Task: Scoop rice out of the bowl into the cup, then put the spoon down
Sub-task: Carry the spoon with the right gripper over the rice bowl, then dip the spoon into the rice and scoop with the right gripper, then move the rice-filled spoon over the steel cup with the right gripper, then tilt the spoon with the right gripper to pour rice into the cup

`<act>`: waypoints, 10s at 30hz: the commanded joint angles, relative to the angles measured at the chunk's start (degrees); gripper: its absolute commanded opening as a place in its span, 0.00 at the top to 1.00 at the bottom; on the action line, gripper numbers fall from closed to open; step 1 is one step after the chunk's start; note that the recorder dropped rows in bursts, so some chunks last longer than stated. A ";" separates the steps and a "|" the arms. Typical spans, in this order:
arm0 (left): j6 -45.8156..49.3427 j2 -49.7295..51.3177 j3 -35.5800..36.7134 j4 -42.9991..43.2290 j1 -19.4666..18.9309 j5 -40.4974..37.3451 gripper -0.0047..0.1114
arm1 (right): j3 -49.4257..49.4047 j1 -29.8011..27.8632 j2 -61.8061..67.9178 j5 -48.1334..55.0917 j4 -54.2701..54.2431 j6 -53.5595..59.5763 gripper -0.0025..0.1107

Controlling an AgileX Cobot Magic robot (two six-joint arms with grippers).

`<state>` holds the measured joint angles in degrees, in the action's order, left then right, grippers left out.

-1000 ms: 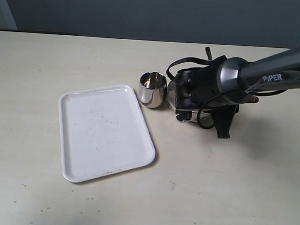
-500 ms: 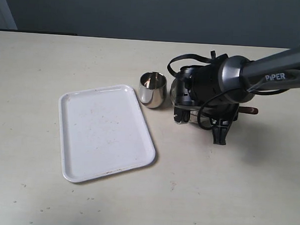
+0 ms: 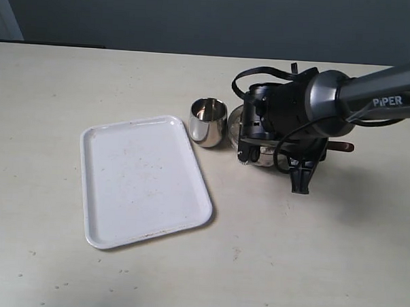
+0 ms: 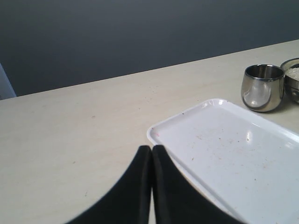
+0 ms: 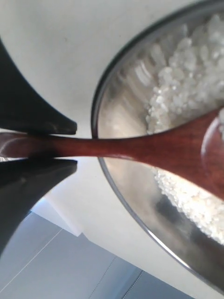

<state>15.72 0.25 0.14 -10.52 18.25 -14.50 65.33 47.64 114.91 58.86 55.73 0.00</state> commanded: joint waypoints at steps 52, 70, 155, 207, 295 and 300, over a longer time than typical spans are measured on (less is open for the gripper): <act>-0.16 -0.25 -0.14 -0.06 0.28 0.70 0.96 | 6.42 -7.21 -2.10 -4.24 -22.29 10.41 0.99; -0.16 -0.25 -0.14 0.05 0.28 0.70 0.96 | 13.14 -7.21 -3.79 -3.02 -27.74 13.47 0.99; -0.16 -0.25 -0.14 0.05 0.28 0.70 0.96 | 31.95 -3.02 9.50 3.67 -22.56 16.95 0.99; -0.16 -0.25 -0.14 -0.07 0.28 0.70 0.96 | 27.93 -0.21 9.50 1.58 -10.71 7.31 0.99; -0.16 -0.25 -0.14 0.09 0.28 0.70 0.96 | 18.29 3.95 7.58 1.64 7.98 -7.07 0.99; -0.16 -0.25 -0.14 0.09 0.28 0.70 0.96 | 18.29 4.39 7.58 1.40 9.88 -9.30 0.99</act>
<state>15.72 0.25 0.14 -10.52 18.25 -14.50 83.82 51.71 123.12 60.09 63.92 -7.92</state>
